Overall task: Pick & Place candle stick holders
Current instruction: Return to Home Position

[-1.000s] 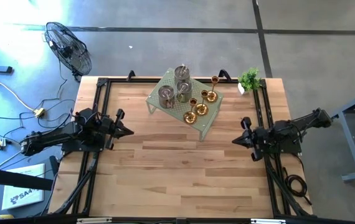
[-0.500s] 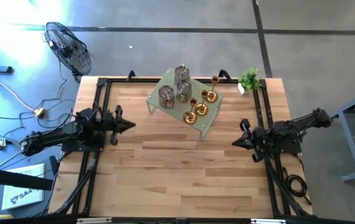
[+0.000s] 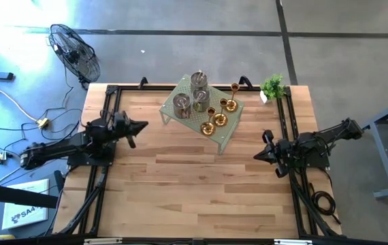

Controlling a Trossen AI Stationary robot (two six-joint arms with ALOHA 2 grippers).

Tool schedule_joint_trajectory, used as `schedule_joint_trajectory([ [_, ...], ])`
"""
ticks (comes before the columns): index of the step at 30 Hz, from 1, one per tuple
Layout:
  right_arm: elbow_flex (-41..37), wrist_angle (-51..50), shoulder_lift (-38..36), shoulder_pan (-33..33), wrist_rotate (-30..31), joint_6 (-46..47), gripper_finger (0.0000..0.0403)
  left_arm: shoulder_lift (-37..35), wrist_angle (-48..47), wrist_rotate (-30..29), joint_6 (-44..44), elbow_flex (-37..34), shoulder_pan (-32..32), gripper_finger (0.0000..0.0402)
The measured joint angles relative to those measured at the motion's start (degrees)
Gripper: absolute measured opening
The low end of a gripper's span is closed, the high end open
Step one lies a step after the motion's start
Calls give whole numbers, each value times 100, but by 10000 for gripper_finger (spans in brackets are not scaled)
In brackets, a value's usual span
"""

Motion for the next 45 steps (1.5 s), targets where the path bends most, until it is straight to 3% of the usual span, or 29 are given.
schedule_joint_trajectory([
  [10, -2, 2, 2, 0, 0, -41, 7, 378, -102, 779, -47, 0, -2, 0],
  [19, -2, 3, 2, 0, 0, -41, 8, 350, -89, 774, -47, 0, -41, 1],
  [29, -2, 4, 4, 0, 0, -43, 7, -432, -66, 773, -47, 0, -76, 1],
  [45, -4, 4, 4, 0, 0, -43, 5, -374, -84, 791, -47, 0, -76, 1],
])
